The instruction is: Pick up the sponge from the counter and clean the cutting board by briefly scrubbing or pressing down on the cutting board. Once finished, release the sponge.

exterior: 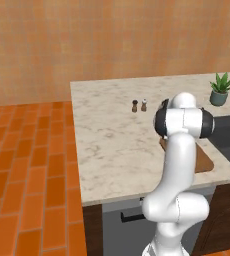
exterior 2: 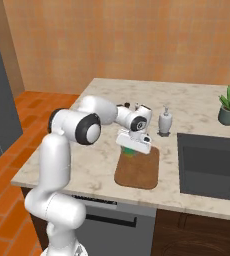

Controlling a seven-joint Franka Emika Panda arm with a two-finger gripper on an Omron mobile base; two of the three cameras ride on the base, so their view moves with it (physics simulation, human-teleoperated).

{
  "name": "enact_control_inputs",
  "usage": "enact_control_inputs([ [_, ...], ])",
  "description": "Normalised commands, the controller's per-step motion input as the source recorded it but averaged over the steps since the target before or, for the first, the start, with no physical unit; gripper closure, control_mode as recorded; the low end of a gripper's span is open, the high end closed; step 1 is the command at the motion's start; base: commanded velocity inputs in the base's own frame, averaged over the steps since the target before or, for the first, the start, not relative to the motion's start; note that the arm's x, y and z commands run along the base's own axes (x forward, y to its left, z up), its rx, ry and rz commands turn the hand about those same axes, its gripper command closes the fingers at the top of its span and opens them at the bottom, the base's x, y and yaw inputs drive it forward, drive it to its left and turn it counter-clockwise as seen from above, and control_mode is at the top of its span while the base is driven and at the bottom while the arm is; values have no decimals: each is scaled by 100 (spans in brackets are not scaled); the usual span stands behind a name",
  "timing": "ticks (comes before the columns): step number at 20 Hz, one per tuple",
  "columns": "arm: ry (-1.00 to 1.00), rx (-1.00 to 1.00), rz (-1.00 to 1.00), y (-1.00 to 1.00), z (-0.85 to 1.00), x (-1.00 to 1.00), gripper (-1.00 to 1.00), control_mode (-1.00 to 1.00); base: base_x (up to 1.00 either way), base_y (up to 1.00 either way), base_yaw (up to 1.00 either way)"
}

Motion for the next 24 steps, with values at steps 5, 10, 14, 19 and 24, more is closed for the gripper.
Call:
enact_control_inputs([
  [5,0,-4,0,11,-7,82,100,-100,0,0,0],
  [10,0,-3,0,-17,-33,18,100,-100,0,0,0],
  [14,1,0,0,-27,-31,0,100,-100,0,0,0],
  [19,0,0,0,-39,-3,-4,100,-100,0,0,0],
  [24,9,0,-2,-46,-7,-1,100,-100,0,0,0],
])
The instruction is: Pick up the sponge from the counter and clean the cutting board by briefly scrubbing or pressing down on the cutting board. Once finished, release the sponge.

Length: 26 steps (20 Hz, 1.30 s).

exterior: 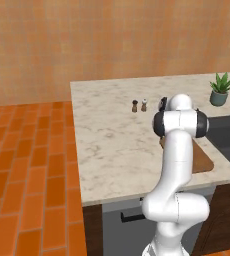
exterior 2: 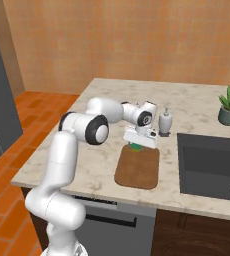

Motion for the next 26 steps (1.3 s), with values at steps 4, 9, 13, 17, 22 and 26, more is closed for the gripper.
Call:
enact_control_inputs([
  [4,25,0,-2,-14,-35,0,100,-100,0,0,0],
  [9,10,0,-2,-24,-3,-43,100,-100,0,0,0],
  [13,3,0,0,-11,-38,-57,100,-100,0,0,0],
  [17,0,0,0,0,-70,-76,100,-100,0,0,0],
  [22,0,0,0,0,-51,-80,100,-100,0,0,0],
  [26,0,0,0,-1,-28,-84,100,-100,0,0,0],
])
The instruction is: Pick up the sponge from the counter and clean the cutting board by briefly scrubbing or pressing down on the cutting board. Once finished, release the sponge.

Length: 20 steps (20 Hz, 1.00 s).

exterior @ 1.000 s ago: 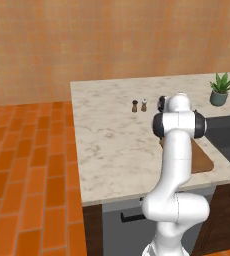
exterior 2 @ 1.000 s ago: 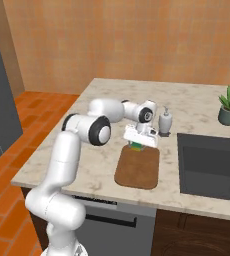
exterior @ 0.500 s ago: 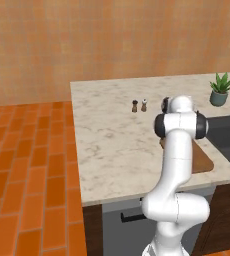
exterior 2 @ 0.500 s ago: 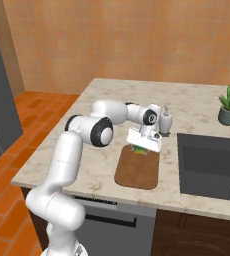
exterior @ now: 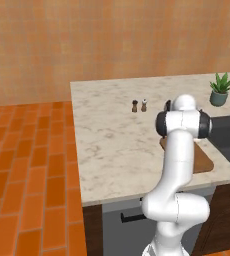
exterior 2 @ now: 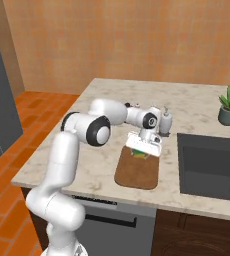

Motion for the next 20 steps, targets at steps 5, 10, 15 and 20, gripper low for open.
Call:
enact_control_inputs([
  [5,0,0,0,-4,-29,-92,100,-100,0,0,0],
  [10,0,0,0,-7,-32,-100,100,-100,0,0,0],
  [15,0,0,0,0,-19,-100,100,-100,0,0,0],
  [20,0,1,0,0,-18,-100,100,-100,0,0,0],
])
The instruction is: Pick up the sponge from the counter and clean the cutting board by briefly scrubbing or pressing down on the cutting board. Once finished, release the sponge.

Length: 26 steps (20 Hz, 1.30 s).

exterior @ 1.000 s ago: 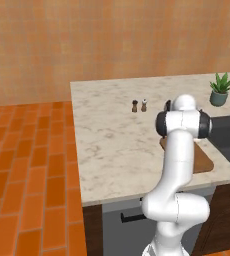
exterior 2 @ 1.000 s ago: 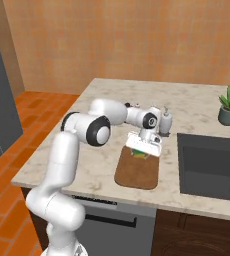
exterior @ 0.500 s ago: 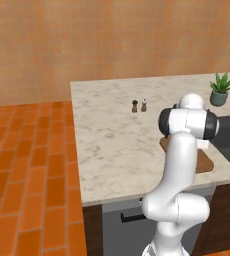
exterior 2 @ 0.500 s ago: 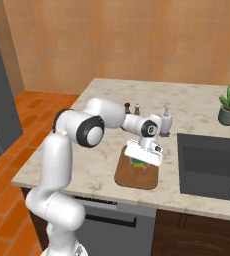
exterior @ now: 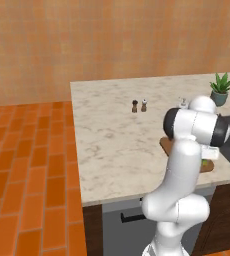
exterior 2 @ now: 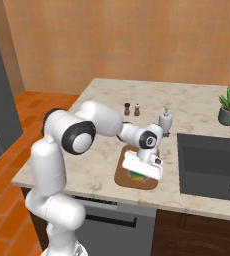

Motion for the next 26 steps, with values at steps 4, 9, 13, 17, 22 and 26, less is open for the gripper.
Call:
enact_control_inputs([
  [4,0,1,0,0,-19,-100,100,-100,0,0,0],
  [9,0,1,0,-3,-23,-100,100,-100,0,0,0],
  [13,0,1,0,-24,-5,-76,100,-100,0,0,0],
  [17,-11,7,0,-58,61,0,100,-100,0,0,0],
  [22,-2,11,0,-34,49,11,100,-100,0,0,0],
  [26,13,9,0,14,-45,14,100,-100,0,0,0],
])
